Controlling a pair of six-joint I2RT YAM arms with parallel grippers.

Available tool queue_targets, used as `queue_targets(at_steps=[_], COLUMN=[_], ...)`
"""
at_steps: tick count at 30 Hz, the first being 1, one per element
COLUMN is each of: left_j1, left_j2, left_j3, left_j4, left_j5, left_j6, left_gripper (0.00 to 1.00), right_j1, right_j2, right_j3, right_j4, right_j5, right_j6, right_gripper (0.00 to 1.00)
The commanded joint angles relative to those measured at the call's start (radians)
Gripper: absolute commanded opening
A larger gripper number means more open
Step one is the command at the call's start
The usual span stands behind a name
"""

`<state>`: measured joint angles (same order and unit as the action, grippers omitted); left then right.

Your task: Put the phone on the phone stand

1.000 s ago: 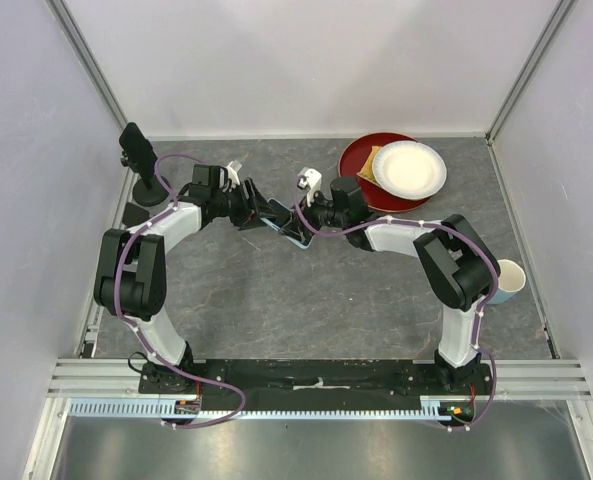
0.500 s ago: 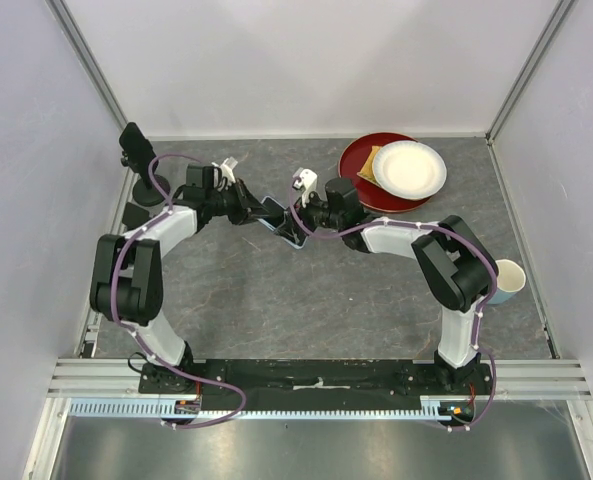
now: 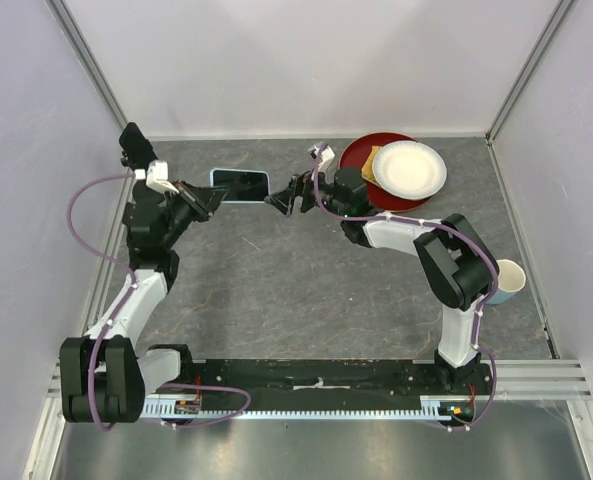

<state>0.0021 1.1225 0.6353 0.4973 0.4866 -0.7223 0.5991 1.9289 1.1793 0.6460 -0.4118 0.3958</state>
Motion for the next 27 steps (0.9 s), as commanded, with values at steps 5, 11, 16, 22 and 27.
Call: queue_targets(at_steps=[5,11,16,22,27], left_j1=[0.021,0.022,0.022,0.021,0.013], left_j2=[0.091,0.083,0.086,0.17,0.212], left_j3=[-0.1,-0.109,-0.123,-0.135,-0.141], left_j4=[0.527,0.619,0.676,0.822,0.886], left_j5=[0.069,0.093,0.101,0.132,0.142], left_j6=[-0.239,-0.238,-0.246,-0.33,-0.364], left_gripper=[0.02,0.02,0.02,0.02,0.02], right_j1=[-0.008,-0.009,-0.007,-0.007,-0.005], right_j2=[0.077,0.16,0.185,0.223,0.202], right_j3=[-0.069,-0.029,-0.007,-0.009,-0.05], right_j4=[0.592,0.705,0.782,0.969,1.021], right_j5=[-0.073,-0.13,-0.185,-0.199,-0.165], right_j6=[0.509,0.606,0.635,0.739,0.73], right_gripper=[0.98,0.95,0.82,0.69,0.67])
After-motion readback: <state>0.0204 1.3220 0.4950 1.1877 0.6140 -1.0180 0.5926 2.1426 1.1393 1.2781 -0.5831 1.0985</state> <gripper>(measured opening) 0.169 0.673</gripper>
